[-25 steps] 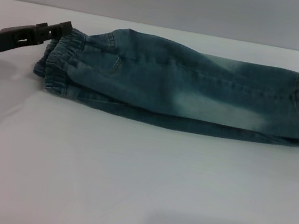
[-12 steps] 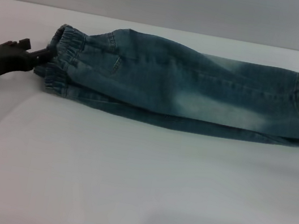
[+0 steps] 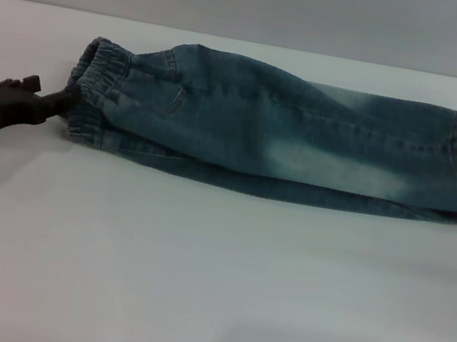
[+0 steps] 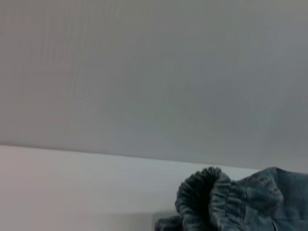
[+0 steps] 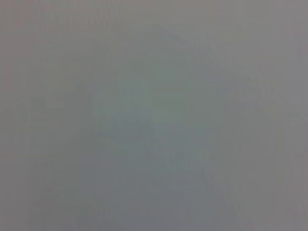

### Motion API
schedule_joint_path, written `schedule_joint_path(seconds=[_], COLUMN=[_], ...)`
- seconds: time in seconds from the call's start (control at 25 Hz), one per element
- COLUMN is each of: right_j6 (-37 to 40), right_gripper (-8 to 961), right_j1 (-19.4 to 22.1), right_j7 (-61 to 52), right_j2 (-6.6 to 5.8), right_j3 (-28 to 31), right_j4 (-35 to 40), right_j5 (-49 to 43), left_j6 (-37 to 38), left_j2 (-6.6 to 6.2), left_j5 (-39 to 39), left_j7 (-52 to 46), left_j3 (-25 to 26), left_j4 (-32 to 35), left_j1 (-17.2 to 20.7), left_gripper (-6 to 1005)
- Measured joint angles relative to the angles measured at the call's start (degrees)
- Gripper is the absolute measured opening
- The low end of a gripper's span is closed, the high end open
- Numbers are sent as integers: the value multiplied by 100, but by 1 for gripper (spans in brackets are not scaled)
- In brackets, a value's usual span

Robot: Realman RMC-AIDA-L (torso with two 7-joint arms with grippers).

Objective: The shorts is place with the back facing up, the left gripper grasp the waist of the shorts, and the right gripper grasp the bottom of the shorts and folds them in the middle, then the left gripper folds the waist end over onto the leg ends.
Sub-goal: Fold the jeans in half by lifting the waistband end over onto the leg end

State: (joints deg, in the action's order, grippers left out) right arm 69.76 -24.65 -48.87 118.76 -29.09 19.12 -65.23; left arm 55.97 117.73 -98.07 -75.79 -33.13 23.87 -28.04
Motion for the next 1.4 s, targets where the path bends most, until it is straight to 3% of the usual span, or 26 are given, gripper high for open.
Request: schedule_joint_path(seconds=[1.0, 1.4], right_j6=[-79, -146], right_gripper=[527, 527], right_j1=[-40, 3], right_j7=[10, 10], right_j2=[-21, -9], right_j3=[43, 53], right_j4=[-61, -67], right_j5=[36, 37], left_j6=[-131, 3], left_j2=[13, 10], left_j5=[-1, -5], left_j7=[76, -9], left_j3=[-270, -419], left_j4=[-476, -524], left_j1=[-120, -132], left_gripper=[819, 642])
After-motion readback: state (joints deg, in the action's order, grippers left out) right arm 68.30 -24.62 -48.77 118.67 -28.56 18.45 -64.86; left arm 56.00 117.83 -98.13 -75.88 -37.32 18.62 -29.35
